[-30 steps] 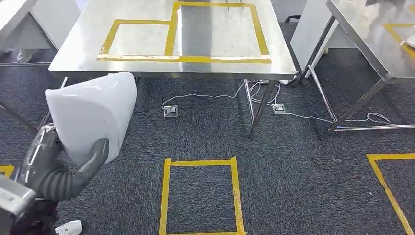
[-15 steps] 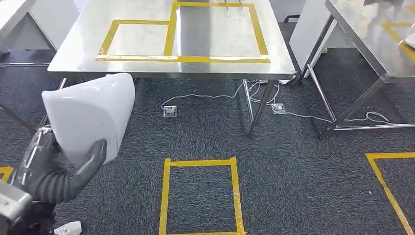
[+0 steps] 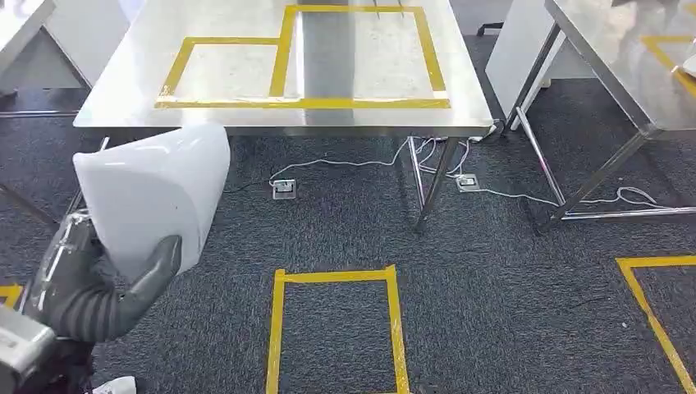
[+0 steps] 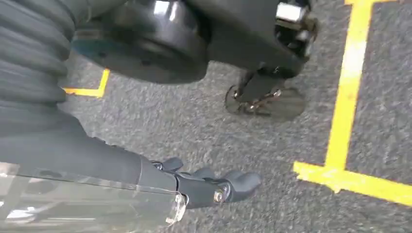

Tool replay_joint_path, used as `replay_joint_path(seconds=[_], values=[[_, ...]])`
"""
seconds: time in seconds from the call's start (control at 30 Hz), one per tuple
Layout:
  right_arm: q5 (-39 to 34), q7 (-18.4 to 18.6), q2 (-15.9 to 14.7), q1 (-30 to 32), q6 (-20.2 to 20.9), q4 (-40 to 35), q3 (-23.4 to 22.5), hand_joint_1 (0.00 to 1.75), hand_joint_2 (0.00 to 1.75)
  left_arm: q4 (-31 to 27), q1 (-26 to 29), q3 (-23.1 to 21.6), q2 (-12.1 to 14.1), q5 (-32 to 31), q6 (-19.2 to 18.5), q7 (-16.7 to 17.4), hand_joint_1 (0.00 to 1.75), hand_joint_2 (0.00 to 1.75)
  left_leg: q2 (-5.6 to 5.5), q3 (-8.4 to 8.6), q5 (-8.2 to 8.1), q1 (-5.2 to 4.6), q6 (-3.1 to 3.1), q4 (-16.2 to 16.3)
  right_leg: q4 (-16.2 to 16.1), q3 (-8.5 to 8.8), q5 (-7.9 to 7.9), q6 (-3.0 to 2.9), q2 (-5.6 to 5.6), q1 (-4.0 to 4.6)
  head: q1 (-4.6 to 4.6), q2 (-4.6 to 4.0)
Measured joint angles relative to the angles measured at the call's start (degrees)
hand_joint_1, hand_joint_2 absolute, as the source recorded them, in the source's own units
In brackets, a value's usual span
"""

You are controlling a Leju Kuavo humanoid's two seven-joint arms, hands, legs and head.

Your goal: Take the parts from the cabinet and place them on the table.

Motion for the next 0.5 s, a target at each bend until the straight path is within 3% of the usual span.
replay_joint_path(seconds=[0.03, 0.07, 0.1, 0.17, 0.2, 0.23, 0.27, 0.33, 0.37, 0.4, 0.43, 0.47, 0.5], values=[[0.00, 0.02, 0.02, -0.04, -0.02, -0.02, 0.00, 0.00, 1.75, -0.11, -0.01, 0.02, 0.02, -0.04, 0.02, 0.00, 1.75, 1.75, -0.09, 0.25, -0.30, -0.23, -0.43, -0.05, -0.71, 0.52, 0.19, -0.39, -0.20, -0.35, 0.11, 0.00], [0.00, 0.02, -0.02, -0.06, -0.04, -0.02, -0.02, 0.00, 1.75, -0.13, 0.04, 0.02, 0.07, -0.07, 0.00, 0.04, 1.75, 1.75, 0.54, 0.12, -0.86, -0.11, -0.70, 0.90, -1.30, 1.16, 0.26, -0.66, -0.34, -0.54, 0.09, 0.00], [0.00, 0.04, 0.04, -0.11, -0.09, -0.02, -0.04, 0.00, 1.75, -0.15, -0.11, 0.02, 0.15, -0.09, 0.00, 0.02, 1.75, 1.75, 0.89, -1.24, -2.44, -0.04, -0.90, 3.66, -1.55, 1.60, 0.07, -0.97, -0.47, -0.60, -0.65, 0.00], [0.02, 0.04, 0.11, -0.06, -0.04, -0.02, -0.07, 0.00, 1.75, -0.13, 0.08, 0.00, 0.24, -0.11, 0.02, 0.13, 1.75, 1.75, 0.92, -6.36, -6.13, 0.34, -1.41, 12.70, -1.52, 2.05, -0.40, -1.20, -0.73, -0.60, -1.35, 0.00], [0.00, 0.04, 0.22, 0.01, -0.06, 0.00, -0.07, 0.00, 1.75, -0.11, 0.15, 0.00, 0.28, -0.13, 0.02, 0.15, 1.75, 1.75, 0.96, -8.71, -6.76, 0.49, -1.67, 16.17, -1.50, 2.28, -0.71, -1.15, -0.85, -0.60, -1.77, 0.00], [0.02, 0.04, 0.20, 0.14, -0.07, 0.00, -0.07, 0.00, 1.75, -0.11, 0.15, 0.00, 0.33, -0.13, 0.02, 0.17, 1.75, 1.75, 1.01, -10.00, -6.15, 0.63, -1.85, 17.35, -1.49, 2.67, -1.06, -1.04, -0.94, -0.63, -2.14, 0.00], [0.02, 0.04, 0.22, 0.27, -0.07, -0.02, -0.07, 0.00, 1.75, -0.11, 0.14, 0.00, 0.35, -0.13, 0.02, 0.17, 1.75, 1.75, 1.09, -9.80, -4.05, 0.84, -1.97, 15.85, -1.48, 3.24, -1.51, -0.85, -0.97, -0.69, -2.45, 0.00], [0.02, 0.04, 0.37, 0.26, -0.07, -0.02, -0.07, 0.00, 1.75, -0.13, 0.14, 0.00, 0.37, -0.15, 0.02, 0.17, 1.75, 1.75, 1.56, -6.23, 2.44, 1.19, -2.19, 7.26, -1.33, 4.82, -2.66, -0.29, -0.96, -0.99, -2.75, 0.00], [0.04, 0.04, 0.46, 0.26, -0.09, -0.02, -0.07, 0.00, 1.75, -0.13, 0.14, 0.00, 0.44, -0.15, 0.02, 0.18, 1.75, 1.75, 2.29, -4.56, 4.26, 1.28, -2.44, 3.18, -1.16, 5.30, -3.42, 0.17, -0.97, -1.04, -3.02, 0.00], [0.07, 0.04, 0.39, 0.11, -0.15, 0.00, -0.09, 0.00, 1.75, -0.02, 0.18, -0.04, 0.46, -0.15, 0.00, 0.20, 1.75, 1.75, 2.72, -4.07, 3.10, 0.75, -2.53, 3.24, -0.93, 5.21, -3.90, 0.72, -0.76, -0.57, -3.70, 0.00], [0.07, 0.07, 0.46, 0.03, -0.15, -0.02, -0.09, 0.00, 1.75, -0.20, 0.05, -0.02, 0.57, -0.15, 0.00, 0.20, 1.75, 1.75, 2.66, -3.59, 1.93, 0.83, -1.29, 1.94, -0.72, 5.01, -4.04, 1.01, -0.87, -0.55, -4.07, 0.00], [0.07, 0.13, 0.48, -0.02, -0.18, 0.00, -0.09, 0.00, 1.75, -0.22, 0.39, -0.02, 0.57, -0.20, 0.02, 0.31, 1.75, 1.75, 2.51, -3.87, 1.79, 0.73, -0.79, 2.14, -0.86, 5.14, -4.08, 1.07, -1.04, -0.55, -3.19, 0.00], [0.07, 0.13, 0.48, -0.03, -0.17, 0.00, -0.09, 0.00, 1.75, -0.26, 0.36, -0.02, 0.57, -0.20, 0.00, 0.31, 1.75, 1.75, 2.20, -3.86, 1.45, 0.70, -0.26, 2.14, -0.85, 5.40, -4.12, 1.30, -1.11, -0.63, -2.95, 0.00]])
